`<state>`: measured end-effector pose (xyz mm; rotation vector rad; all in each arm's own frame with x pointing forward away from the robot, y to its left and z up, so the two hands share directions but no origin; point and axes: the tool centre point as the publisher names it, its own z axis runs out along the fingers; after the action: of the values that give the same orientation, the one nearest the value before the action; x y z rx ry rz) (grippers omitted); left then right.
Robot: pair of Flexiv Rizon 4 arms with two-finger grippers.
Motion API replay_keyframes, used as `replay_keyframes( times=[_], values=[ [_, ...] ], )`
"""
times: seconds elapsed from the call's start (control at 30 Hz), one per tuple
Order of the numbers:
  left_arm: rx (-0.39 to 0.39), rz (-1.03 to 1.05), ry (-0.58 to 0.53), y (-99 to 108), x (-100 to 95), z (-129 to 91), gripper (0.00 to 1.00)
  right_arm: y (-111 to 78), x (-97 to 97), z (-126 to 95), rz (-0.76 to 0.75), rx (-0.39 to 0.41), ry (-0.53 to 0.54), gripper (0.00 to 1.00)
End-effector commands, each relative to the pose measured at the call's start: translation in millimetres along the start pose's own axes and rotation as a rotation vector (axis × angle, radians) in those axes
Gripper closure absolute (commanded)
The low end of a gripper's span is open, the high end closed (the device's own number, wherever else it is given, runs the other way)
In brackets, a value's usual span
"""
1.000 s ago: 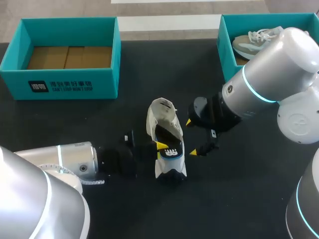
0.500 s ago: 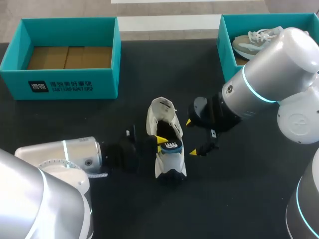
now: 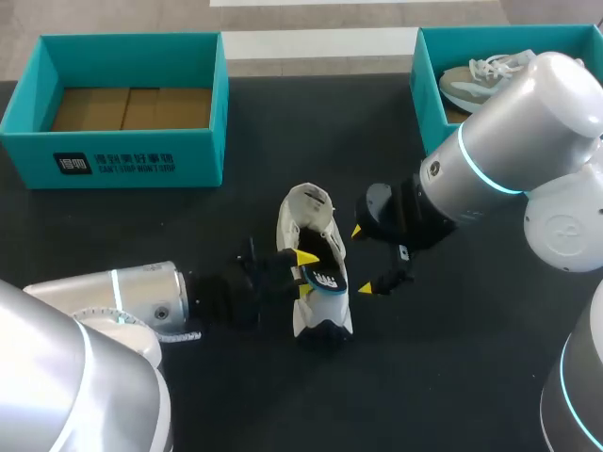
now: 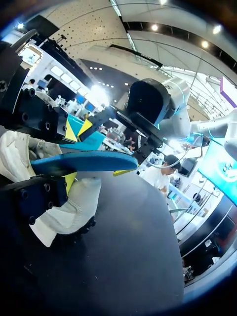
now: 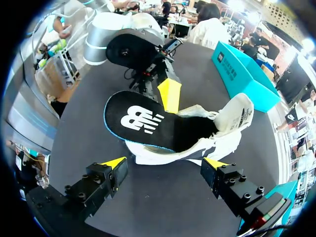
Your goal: Take the shoe out of the shoebox, open the shoe tongue, remove and reinsert the insole, then place the shoe into the shoebox
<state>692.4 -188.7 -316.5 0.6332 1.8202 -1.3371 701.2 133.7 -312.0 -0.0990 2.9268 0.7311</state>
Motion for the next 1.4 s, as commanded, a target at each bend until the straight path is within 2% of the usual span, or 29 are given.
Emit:
replay_keyframes(
  times=[0.03, 0.1, 0.27, 0.57, 0.73, 0.77, 0.8, 0.87, 0.9, 0.93, 1.03, 1.2, 1.4],
  values=[
    [-0.005, -0.002, 0.002, -10, 8.9, -8, 0.75, 0.3, 1.2, 1, 0.0, 0.001, -0.003, 0.0],
    [-0.003, -0.011, 0.014, -8, 13.4, -4, 1.0, 0.3, 1.2, 1, 0.0, 0.001, -0.003, 0.0],
    [-0.004, -0.013, 0.028, 4, 19.5, 5, 1.0, 0.3, 1.2, 1, 0.0, 0.001, -0.003, 0.0],
    [-0.041, 0.028, 0.049, 38, 3.0, 8, 1.0, 0.3, 1.2, 1, 0.0, 0.001, -0.003, 0.0],
    [-0.044, 0.027, 0.061, 41, 4.5, 7, 1.0, 0.3, 1.2, 1, 0.0, 0.001, -0.003, 0.0],
    [-0.04, 0.019, 0.062, 40, 5.6, 7, 0.95, 0.3, 1.2, 1, 0.0, 0.001, -0.003, 0.0],
    [-0.037, 0.015, 0.061, 37, 6.5, 6, 0.83, 0.3, 1.2, 1, 0.0, 0.001, -0.003, 0.0],
    [-0.027, 0.011, 0.062, 32, 8.1, 4, 0.65, 0.3, 1.2, 1, 0.0, 0.001, -0.003, 0.0],
    [-0.023, 0.01, 0.062, 30, 8.4, 4, 0.6, 0.3, 1.2, 1, 0.0, 0.001, -0.003, 0.0],
    [-0.02, 0.011, 0.061, 28, 8.0, 3, 0.59, 0.3, 1.2, 1, 0.0, 0.001, -0.003, 0.0],
    [-0.008, 0.008, 0.046, 22, 6.3, -2, 0.61, 0.3, 1.2, 1, 0.0, 0.001, -0.003, 0.0],
    [0.016, 0.02, 0.045, 11, 4.1, -1, 0.69, 0.3, 1.2, 1, 0.0, 0.001, -0.003, 0.0],
    [0.04, 0.023, 0.066, 3, 10.6, 5, 0.78, 0.3, 1.2, 1, 0.0, 0.001, -0.003, 0.0]
  ],
)
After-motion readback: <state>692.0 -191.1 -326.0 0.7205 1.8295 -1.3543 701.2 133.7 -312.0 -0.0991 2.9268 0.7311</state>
